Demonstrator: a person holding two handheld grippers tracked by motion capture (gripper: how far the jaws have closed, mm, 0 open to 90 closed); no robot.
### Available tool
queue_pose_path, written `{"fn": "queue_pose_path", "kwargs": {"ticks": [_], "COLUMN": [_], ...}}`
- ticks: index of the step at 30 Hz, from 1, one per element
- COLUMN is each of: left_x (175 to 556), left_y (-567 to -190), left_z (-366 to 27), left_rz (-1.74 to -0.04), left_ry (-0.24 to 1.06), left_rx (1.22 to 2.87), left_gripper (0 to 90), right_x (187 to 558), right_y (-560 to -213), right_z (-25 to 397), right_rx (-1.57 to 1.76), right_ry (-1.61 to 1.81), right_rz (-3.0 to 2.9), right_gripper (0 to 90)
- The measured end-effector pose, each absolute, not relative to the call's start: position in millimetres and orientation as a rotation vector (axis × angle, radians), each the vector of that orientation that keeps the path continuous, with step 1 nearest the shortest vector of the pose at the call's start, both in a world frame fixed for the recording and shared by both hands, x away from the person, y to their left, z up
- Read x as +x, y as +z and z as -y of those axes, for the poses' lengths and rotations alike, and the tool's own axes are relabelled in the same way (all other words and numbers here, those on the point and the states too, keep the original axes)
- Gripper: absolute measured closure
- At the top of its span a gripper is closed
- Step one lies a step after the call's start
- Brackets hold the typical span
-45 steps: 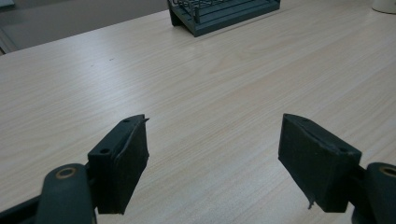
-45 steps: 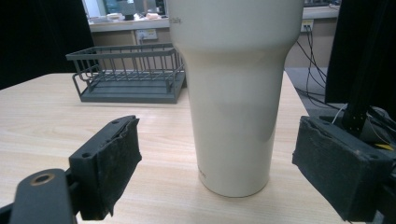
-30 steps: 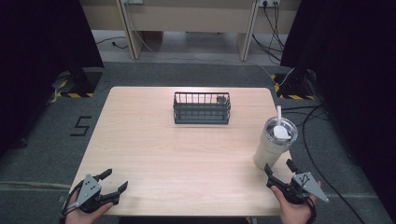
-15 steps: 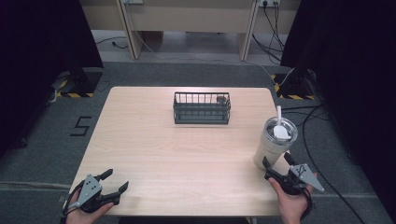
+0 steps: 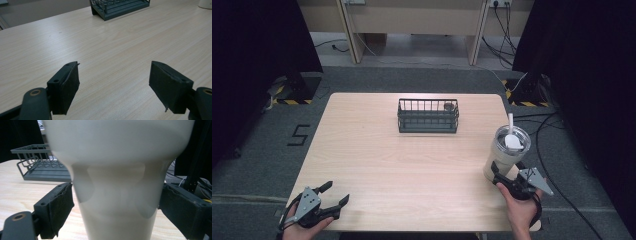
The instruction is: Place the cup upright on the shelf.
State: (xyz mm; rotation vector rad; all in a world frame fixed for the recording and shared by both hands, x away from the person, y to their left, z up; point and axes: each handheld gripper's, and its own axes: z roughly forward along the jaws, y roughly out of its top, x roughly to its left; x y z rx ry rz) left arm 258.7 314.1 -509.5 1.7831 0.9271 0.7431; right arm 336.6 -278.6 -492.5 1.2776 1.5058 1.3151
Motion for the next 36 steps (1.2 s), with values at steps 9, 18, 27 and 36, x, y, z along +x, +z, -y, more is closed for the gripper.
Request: {"fn": "queue_pose_path", "kwargs": {"ticks": [9, 18, 27, 36], "left_x": [258.8, 259.2, 259.5, 260.1], "left_y": [-509.7, -510.5, -511.3, -512.1], "left_z": [-314.1, -314.1, -313.5, -313.3], "left_rz": [-0.927, -0.925, -0.922, -0.922], "left_ry": [0.742, 0.741, 0.738, 0.735], "left_rx": [1.783, 1.787, 1.795, 1.8], "left_gripper": [23.6, 23.6, 23.7, 23.8], "right_x": [351.6, 364.0, 365.8, 366.6], "right_y": [-493.6, -499.2, -499.9, -496.0], "right_z": [274.8, 271.9, 272.7, 273.2], "right_rx": [1.292, 1.313, 1.301, 1.292], "right_ry": [1.318, 1.349, 1.354, 1.329], "right_rz": [-1.496, -1.472, -1.477, -1.502], "right_gripper": [7.1, 5.8, 8.0, 8.7]}}
